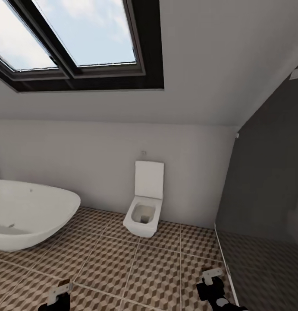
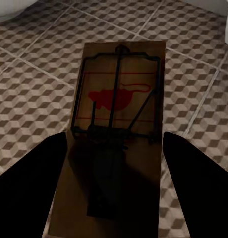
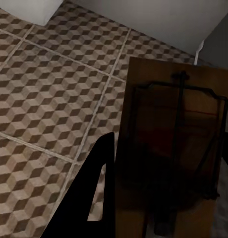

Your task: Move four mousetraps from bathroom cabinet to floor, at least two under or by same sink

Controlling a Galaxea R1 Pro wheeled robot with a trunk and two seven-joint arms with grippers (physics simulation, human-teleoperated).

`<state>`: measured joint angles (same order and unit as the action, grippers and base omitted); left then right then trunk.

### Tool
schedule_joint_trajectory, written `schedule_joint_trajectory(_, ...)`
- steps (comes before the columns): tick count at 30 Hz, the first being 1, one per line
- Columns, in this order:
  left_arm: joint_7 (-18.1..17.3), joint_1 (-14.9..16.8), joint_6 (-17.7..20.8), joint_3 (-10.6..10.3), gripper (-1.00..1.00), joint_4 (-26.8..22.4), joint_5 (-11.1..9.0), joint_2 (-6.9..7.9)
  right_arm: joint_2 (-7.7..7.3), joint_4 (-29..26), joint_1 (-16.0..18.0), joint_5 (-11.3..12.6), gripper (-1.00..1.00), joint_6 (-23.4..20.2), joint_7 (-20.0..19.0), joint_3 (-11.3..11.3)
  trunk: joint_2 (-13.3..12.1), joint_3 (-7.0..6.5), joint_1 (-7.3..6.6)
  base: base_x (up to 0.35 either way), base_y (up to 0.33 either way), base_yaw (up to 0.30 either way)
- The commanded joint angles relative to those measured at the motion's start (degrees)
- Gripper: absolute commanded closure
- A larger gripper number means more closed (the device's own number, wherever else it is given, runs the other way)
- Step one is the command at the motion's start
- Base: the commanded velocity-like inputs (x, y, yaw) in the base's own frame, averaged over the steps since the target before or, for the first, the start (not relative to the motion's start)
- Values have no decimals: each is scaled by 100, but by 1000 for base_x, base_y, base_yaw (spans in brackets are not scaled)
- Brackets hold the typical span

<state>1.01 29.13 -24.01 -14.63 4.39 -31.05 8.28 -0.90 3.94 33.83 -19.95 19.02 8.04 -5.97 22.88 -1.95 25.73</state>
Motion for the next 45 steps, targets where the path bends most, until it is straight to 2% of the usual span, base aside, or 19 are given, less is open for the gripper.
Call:
schedule_joint_trajectory(1,11,5,-29,-48,100,18,-15,0,-1,28,10,-46,100,37,13,-45,4,2,6,329,73,-266)
schedule_joint_trajectory(8,0,5,-33,-48,100,18,-15,14,1,28,10,-44,100,37,13,-45,4,2,6,306,180,-202)
schedule_joint_trajectory(27,12,5,-30,-48,100,18,-15,8,1,28,10,-44,100,40,13,-50,4,1,6,295,209,-14)
schedule_joint_trajectory(45,22,5,-31,-48,100,18,-15,-5,0,28,10,-36,100,41,13,-54,4,-54,6,328,18,-237)
